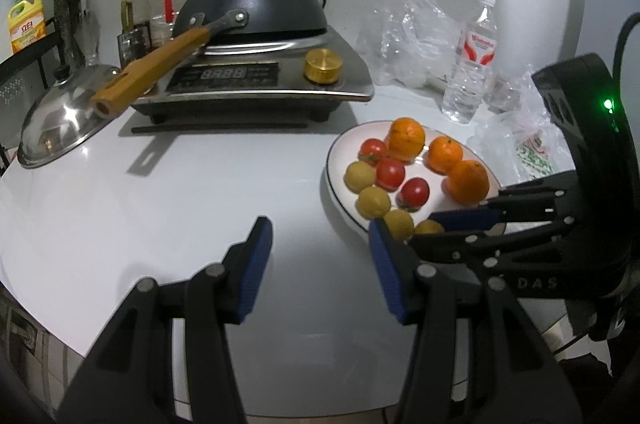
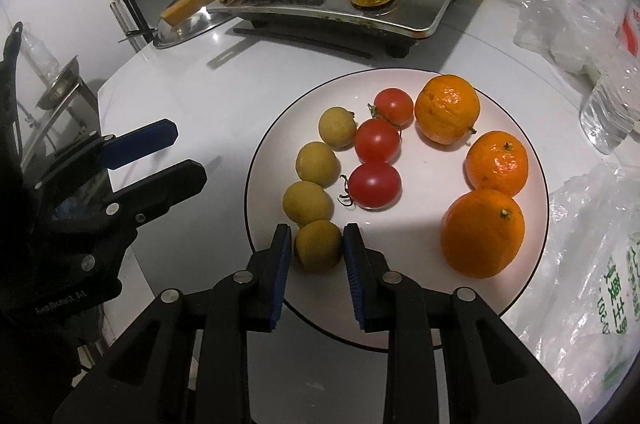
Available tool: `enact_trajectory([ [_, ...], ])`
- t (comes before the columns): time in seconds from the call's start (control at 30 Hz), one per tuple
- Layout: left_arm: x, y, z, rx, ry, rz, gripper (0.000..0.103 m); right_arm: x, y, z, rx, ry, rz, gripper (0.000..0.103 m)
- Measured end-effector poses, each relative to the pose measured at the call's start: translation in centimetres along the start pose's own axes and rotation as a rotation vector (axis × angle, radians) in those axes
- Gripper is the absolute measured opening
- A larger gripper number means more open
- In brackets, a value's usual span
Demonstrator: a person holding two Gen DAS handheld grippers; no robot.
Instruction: Organize fruits
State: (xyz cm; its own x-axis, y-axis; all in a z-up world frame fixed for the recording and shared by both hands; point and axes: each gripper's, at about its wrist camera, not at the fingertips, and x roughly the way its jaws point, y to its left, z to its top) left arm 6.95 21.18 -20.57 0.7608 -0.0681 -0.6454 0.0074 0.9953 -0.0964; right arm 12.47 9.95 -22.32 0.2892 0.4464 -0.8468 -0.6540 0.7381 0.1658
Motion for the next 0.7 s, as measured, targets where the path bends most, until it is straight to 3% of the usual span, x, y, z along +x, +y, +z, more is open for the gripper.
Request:
enact_trajectory([
  [0.07, -0.1, 0.0, 0.0, -0.002, -0.002, 0.0, 0.052, -0.4, -0.1, 0.0, -0.001, -0.007, -0.006, 0.037],
  [0.3, -1.1, -1.3, 0.8, 0.012, -0.019, 0.004, 0.052, -3.0, -0.2, -0.1, -0.016, -0.054, -0.026, 0.038],
  [0.7, -4.4, -6.3, 2.2, 0.039, -0.08, -0.005, 0.052, -11.6, -2.6, -2.6, 0.005, -0.192, -0.127, 0.038],
])
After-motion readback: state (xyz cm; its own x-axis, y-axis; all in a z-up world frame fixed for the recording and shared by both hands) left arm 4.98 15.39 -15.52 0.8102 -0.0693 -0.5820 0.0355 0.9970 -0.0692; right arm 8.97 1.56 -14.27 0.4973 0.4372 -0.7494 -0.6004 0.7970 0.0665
